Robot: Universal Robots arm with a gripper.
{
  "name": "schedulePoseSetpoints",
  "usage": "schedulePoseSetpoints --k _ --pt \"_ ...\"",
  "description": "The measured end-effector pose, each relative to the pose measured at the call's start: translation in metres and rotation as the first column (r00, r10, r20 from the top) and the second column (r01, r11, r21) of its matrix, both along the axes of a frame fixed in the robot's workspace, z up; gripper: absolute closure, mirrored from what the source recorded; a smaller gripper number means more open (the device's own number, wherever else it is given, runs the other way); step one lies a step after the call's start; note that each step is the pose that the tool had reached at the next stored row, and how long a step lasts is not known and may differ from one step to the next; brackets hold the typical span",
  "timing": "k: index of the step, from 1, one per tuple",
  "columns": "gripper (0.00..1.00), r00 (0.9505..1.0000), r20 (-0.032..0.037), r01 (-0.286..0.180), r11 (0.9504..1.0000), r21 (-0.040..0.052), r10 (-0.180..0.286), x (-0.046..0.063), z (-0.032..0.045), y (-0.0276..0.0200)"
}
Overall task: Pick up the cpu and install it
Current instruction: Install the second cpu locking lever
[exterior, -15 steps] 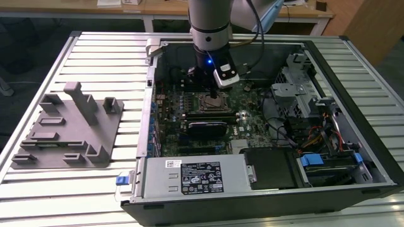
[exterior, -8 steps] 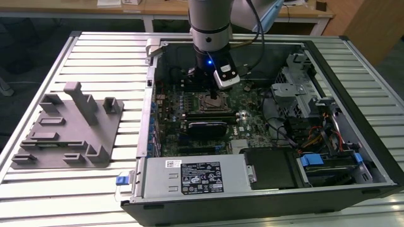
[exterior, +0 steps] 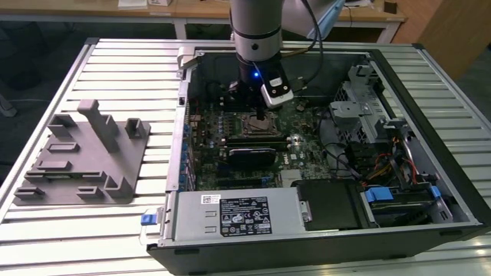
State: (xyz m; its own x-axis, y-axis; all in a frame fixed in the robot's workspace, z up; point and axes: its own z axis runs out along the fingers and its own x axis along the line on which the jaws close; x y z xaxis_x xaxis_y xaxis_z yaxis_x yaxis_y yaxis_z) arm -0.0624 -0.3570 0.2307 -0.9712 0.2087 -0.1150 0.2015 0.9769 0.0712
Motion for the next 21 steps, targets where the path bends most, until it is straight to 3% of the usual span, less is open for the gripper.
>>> schedulePoseSetpoints --k 16,21 --pt "0.89 1.0000 -0.0004 0.000 1.0000 -0.0001 0.000 0.001 0.0000 -0.0237" --pt "0.89 1.0000 -0.0005 -0.004 1.0000 -0.0001 0.004 0.001 -0.0005 -0.0286"
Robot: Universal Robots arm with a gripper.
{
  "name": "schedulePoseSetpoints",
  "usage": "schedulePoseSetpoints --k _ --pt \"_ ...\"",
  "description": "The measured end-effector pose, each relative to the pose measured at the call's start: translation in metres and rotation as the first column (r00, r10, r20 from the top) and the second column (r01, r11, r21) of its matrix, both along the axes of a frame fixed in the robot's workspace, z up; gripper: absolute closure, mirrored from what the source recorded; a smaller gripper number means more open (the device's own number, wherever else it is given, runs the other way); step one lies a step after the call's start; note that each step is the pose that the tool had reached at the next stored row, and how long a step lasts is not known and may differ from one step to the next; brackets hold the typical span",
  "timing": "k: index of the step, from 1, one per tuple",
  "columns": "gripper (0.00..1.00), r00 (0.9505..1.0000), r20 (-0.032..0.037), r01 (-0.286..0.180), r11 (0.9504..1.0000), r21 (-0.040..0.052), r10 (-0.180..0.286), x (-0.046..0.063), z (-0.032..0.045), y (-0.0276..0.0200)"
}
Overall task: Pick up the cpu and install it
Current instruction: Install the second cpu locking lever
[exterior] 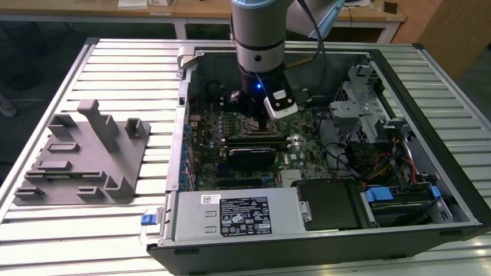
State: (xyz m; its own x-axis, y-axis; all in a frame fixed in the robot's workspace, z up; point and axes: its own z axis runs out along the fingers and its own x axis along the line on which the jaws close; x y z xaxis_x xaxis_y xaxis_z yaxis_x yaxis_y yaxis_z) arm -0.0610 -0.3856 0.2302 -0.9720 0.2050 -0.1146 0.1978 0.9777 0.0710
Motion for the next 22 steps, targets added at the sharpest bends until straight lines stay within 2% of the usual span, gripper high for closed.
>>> schedulePoseSetpoints --k 9,15,22 --pt "0.89 0.9966 -0.0013 -0.082 0.9966 0.0000 0.082 0.000 -0.0050 -0.0020" --pt "0.89 0.9950 -0.0017 -0.100 0.9950 0.0002 0.100 -0.004 -0.0091 -0.0076" --pt "0.89 0.9937 -0.0019 -0.112 0.9937 0.0000 0.112 -0.016 -0.0151 -0.0091"
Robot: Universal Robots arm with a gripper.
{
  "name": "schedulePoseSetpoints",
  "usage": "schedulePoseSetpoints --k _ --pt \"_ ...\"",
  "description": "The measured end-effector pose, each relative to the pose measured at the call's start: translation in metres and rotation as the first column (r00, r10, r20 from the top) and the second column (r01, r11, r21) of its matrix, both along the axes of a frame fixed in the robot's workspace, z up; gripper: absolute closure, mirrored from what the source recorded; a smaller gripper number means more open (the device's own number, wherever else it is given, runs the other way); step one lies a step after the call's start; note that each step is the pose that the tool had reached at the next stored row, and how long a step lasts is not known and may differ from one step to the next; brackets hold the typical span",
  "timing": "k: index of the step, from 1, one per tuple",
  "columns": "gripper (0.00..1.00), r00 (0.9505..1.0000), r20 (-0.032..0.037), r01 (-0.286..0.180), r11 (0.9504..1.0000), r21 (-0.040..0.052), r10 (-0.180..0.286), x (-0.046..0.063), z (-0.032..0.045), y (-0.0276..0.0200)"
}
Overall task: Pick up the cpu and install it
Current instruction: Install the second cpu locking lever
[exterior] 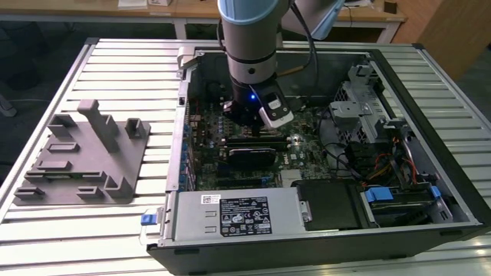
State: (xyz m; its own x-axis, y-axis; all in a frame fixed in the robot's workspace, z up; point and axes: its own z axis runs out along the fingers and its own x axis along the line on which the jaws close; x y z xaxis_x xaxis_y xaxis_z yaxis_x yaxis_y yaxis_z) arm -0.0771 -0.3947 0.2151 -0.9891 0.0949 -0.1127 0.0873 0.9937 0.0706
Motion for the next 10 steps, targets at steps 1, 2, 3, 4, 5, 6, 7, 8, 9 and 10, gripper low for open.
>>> schedulePoseSetpoints --k 1,2,3,4,5,6,7,8,9,10 --pt "0.89 1.0000 0.0001 -0.001 1.0000 0.0001 0.001 -0.0021 -0.0007 -0.0001" --pt "0.89 1.0000 0.0001 -0.002 1.0000 0.0001 0.002 -0.0042 -0.0013 -0.0002" --pt "0.89 1.0000 0.0001 -0.003 1.0000 0.0001 0.003 -0.0061 -0.0018 -0.0003" --pt "0.89 1.0000 0.0002 -0.004 1.0000 0.0003 0.004 -0.0079 -0.0024 -0.0003" --pt "0.89 1.0000 0.0002 -0.005 1.0000 0.0003 0.005 -0.0089 -0.0031 -0.0004" --pt "0.89 1.0000 0.0000 -0.006 1.0000 0.0002 0.006 -0.0096 -0.0037 -0.0004" --pt "0.89 1.0000 -0.0005 -0.007 1.0000 0.0003 0.007 -0.0099 -0.0046 -0.0005" --pt "0.89 1.0000 -0.0011 -0.008 1.0000 0.0008 0.008 -0.0101 -0.0055 -0.0008" --pt "0.89 1.0000 -0.0018 -0.009 1.0000 0.0019 0.009 -0.0104 -0.0065 -0.0010" --pt "0.89 0.9999 -0.0024 -0.010 0.9999 0.0035 0.010 -0.0108 -0.0074 -0.0014"
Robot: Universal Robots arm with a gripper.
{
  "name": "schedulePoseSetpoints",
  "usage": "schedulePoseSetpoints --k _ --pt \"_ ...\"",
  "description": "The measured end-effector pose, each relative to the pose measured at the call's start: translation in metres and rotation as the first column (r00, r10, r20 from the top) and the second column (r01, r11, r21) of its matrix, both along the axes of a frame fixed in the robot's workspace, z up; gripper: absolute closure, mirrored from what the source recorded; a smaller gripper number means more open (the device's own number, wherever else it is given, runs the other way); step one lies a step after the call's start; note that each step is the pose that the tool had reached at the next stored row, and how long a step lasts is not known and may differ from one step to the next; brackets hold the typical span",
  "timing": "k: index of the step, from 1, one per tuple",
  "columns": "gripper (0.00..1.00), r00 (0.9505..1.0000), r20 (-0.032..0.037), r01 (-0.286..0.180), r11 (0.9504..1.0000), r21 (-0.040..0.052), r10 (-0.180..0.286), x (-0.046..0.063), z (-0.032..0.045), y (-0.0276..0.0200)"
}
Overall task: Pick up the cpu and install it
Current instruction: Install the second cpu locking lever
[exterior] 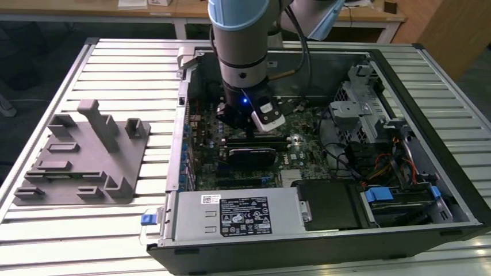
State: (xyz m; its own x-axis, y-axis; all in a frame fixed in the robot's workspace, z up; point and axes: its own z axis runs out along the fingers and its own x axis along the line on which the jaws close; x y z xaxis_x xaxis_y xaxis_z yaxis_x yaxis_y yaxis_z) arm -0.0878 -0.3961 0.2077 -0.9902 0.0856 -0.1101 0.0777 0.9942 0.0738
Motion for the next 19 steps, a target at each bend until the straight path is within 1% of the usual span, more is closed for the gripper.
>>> schedulePoseSetpoints --k 3,7,9,12,13,14,16,19 --pt "0.89 1.0000 -0.0009 -0.003 1.0000 0.0070 0.003 -0.001 -0.0027 -0.0015" --pt "0.89 1.0000 -0.0013 -0.008 0.9997 0.0219 0.008 -0.005 -0.0051 -0.0035" --pt "0.89 0.9999 -0.0012 -0.010 0.9994 0.0340 0.011 -0.007 -0.0058 -0.0039" --pt "0.89 0.9999 -0.0008 -0.014 0.9977 0.0669 0.015 -0.009 -0.0064 -0.0043" --pt "0.89 0.9999 -0.0006 -0.015 0.9970 0.0759 0.015 -0.009 -0.0066 -0.0046" --pt "0.89 0.9999 -0.0005 -0.016 0.9964 0.0830 0.016 -0.010 -0.0069 -0.0051" --pt "0.89 0.9999 -0.0004 -0.017 0.9956 0.0918 0.017 -0.011 -0.0074 -0.0065" --pt "0.89 0.9999 -0.0003 -0.017 0.9951 0.0978 0.017 -0.011 -0.0083 -0.0090"
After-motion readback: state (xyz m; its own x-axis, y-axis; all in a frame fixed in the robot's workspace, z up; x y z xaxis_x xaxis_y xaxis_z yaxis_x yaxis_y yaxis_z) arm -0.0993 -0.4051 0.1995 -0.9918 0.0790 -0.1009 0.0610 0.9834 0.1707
